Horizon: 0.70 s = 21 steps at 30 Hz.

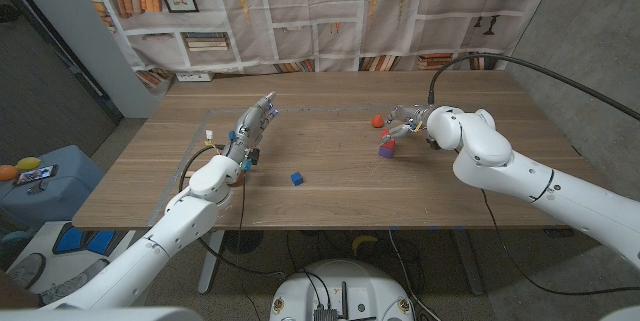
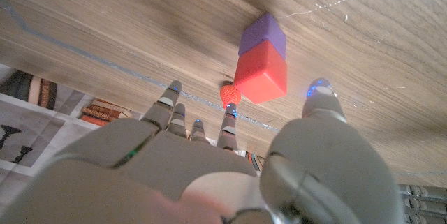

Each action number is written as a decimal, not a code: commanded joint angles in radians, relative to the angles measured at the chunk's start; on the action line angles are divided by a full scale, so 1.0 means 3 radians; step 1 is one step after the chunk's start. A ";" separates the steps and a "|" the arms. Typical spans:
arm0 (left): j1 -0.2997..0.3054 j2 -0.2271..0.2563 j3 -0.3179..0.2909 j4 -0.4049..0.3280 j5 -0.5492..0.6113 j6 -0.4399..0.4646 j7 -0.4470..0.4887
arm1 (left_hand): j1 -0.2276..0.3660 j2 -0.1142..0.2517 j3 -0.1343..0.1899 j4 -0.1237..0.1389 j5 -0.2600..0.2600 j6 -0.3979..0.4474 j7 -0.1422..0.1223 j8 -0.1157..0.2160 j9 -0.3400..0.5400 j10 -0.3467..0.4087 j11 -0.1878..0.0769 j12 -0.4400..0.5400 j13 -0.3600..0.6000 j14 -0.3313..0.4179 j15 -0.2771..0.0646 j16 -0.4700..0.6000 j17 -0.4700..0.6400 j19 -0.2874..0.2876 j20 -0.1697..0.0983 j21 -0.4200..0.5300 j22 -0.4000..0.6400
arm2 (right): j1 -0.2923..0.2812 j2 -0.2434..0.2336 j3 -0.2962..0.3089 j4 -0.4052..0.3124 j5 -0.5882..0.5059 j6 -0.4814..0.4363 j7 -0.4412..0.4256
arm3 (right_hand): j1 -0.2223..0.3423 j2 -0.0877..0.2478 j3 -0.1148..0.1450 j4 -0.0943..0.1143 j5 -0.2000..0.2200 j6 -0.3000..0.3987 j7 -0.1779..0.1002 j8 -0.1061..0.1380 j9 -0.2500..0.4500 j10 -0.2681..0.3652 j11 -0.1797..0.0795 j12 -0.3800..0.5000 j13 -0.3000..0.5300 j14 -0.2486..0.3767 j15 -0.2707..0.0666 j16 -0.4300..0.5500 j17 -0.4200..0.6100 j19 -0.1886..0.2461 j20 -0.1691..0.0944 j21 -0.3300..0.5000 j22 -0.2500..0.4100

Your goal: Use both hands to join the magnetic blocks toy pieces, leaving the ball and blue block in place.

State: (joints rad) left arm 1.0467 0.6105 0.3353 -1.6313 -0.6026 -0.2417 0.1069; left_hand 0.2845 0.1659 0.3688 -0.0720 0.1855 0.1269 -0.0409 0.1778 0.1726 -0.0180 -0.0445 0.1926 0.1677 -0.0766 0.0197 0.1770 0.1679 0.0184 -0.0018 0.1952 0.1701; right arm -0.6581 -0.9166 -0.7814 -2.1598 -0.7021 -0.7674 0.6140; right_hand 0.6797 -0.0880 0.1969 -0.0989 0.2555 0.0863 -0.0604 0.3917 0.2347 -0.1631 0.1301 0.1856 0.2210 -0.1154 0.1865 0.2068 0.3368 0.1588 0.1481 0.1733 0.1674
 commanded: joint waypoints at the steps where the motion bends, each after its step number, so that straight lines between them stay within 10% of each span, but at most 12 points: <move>1: -0.0011 0.0036 0.0001 -0.0011 0.0087 -0.0027 0.0023 | -0.0032 0.0006 0.0029 -0.0001 0.0022 0.0000 0.0020 0.0008 0.0001 -0.0003 -0.0003 -0.0014 0.0010 -0.0002 0.0001 -0.0003 0.0003 0.0022 -0.0002 -0.0008 0.0004 | -0.0410 -0.0164 0.0599 0.0024 0.0955 0.0516 -0.0631 | -0.0123 -0.0007 -0.0038 0.0027 0.0039 -0.0073 0.0028 -0.0034 0.0009 -0.0053 -0.0002 0.0027 0.0020 -0.0067 0.0025 -0.0011 0.0016 -0.0083 0.0013 -0.0008 0.0008; 21: -0.0057 0.0063 -0.0029 0.0140 0.0174 -0.0118 0.0005 | -0.0040 0.0006 0.0073 -0.0019 0.0021 0.0021 0.0022 0.0014 0.0001 0.0013 -0.0004 -0.0012 0.0009 0.0001 -0.0006 -0.0003 0.0001 0.0030 -0.0009 -0.0009 0.0003 | -0.0837 -0.0132 0.1149 0.0562 0.2232 0.1478 -0.1683 | -0.0284 0.0004 -0.0084 0.0072 0.0091 0.0020 0.0074 -0.0055 -0.0021 0.0198 -0.0061 0.0145 0.0021 -0.0024 -0.0045 0.0033 0.0021 -0.0039 -0.0070 0.0051 0.0006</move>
State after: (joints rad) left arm 1.0392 0.6266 0.3311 -1.6178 -0.5628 -0.2642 0.1121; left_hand 0.2792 0.1712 0.3814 -0.0764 0.1854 0.1305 -0.0373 0.1778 0.1726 -0.0181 -0.0445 0.1886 0.1678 -0.0766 0.0196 0.1771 0.1679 0.0214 -0.0048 0.1952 0.1673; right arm -0.8500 -0.9635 -0.5123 -2.0726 -0.2149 -0.4695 0.2538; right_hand 0.5960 -0.0879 0.1753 -0.0772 0.2746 0.0855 -0.0374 0.3808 0.2275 -0.1157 0.1106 0.2218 0.2260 -0.1285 0.1784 0.2118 0.3413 0.1391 0.1283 0.1814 0.1675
